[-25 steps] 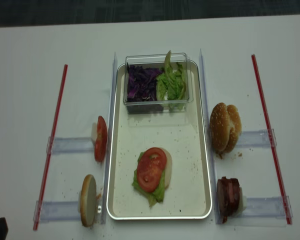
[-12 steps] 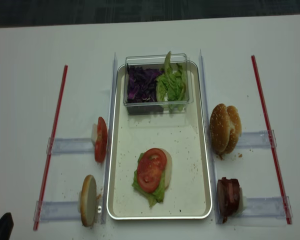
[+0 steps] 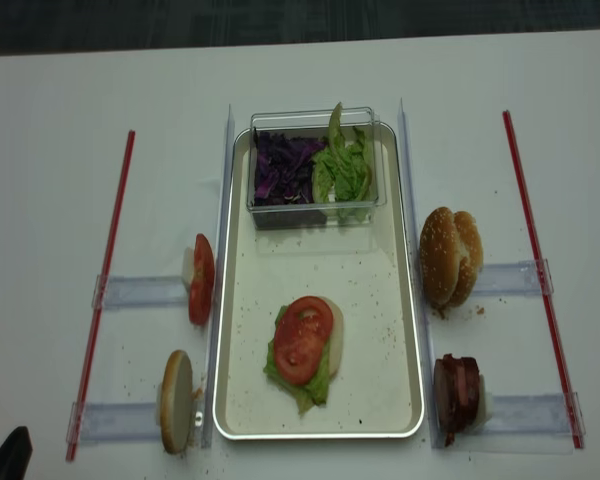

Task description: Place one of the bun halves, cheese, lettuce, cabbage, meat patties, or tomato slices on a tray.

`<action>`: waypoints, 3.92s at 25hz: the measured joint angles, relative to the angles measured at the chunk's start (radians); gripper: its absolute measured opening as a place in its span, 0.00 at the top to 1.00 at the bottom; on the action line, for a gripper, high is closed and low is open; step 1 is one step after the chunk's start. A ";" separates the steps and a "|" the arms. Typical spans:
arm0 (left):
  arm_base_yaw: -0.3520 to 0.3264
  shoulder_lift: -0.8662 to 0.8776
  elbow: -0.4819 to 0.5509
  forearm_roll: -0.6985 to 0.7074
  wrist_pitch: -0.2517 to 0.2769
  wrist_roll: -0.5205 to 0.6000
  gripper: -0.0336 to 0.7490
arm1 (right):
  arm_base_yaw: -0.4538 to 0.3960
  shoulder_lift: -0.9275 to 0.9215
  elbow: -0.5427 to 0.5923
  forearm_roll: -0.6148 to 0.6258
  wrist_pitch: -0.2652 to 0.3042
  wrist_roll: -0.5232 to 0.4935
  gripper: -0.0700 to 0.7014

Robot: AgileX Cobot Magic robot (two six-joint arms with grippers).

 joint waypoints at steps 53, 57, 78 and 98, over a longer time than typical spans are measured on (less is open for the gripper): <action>0.000 0.000 0.000 -0.002 -0.003 0.010 0.23 | 0.000 0.000 0.000 0.000 0.000 -0.002 0.44; 0.000 0.000 0.000 -0.002 -0.003 0.010 0.23 | 0.000 0.000 0.000 0.000 0.000 -0.002 0.44; 0.000 0.000 0.000 -0.002 -0.003 0.044 0.23 | 0.000 0.000 0.000 0.000 0.000 -0.002 0.44; 0.000 0.000 0.000 -0.002 -0.005 0.046 0.23 | 0.000 0.000 0.000 0.000 0.000 -0.002 0.44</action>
